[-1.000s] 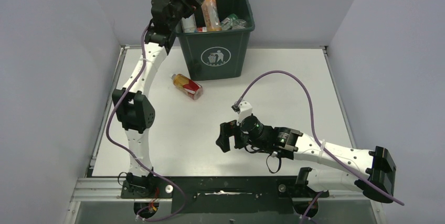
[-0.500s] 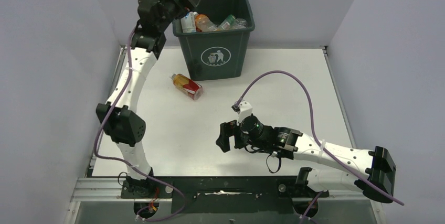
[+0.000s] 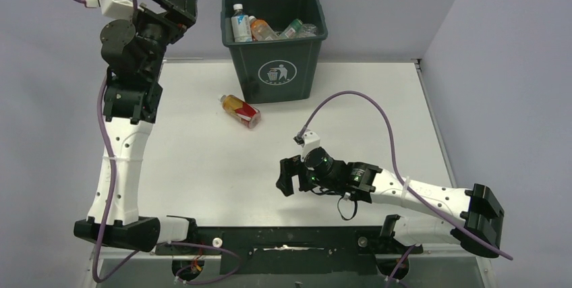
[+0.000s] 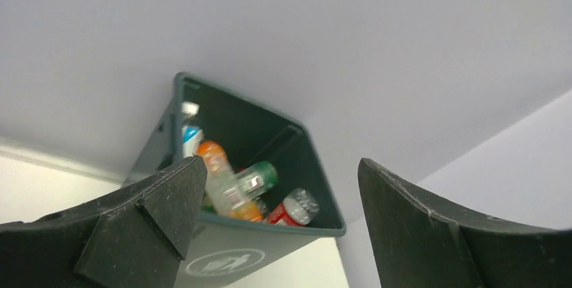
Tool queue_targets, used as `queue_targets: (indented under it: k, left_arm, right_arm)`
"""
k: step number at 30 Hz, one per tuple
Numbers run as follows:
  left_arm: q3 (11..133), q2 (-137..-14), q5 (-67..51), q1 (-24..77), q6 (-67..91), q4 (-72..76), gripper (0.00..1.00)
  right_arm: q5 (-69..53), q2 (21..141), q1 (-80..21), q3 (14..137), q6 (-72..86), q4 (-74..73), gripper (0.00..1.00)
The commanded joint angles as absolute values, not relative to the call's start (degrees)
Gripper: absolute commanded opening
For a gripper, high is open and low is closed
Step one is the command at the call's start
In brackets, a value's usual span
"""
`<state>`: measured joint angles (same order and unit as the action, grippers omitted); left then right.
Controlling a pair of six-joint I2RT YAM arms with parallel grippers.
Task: Put the plastic bottles in the bin
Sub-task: Place the plastic bottle in the trash bin, then adjust the plastic bottle at the center of the board.
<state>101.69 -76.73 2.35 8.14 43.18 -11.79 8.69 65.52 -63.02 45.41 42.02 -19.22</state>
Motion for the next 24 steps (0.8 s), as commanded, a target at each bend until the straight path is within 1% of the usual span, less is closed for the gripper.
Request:
queue_targets:
  k: [1,10,19,24]
  left_arm:
    - [96.25,-75.68,7.91,7.24,42.48,-20.02,0.84]
    - [88.20,-78.76,8.62,6.78,43.81,-27.29,0.84]
    - [78.64,-82.48,7.95,7.72,46.75,-25.97,0.84]
    - [72.76,-84.96,6.59,8.26,49.69,-22.37,0.84]
  right_arm:
    - [8.04,66.62,-62.75,46.94,40.96,-15.81,0.98]
    - [10.36,68.43,-62.63,50.04,40.03,-18.02,0.98]
    - [10.39,68.07,-62.44,50.78,39.33,-19.06,0.98]
    - [10.26,67.53,-62.45,50.02,39.72,-18.64,0.98]
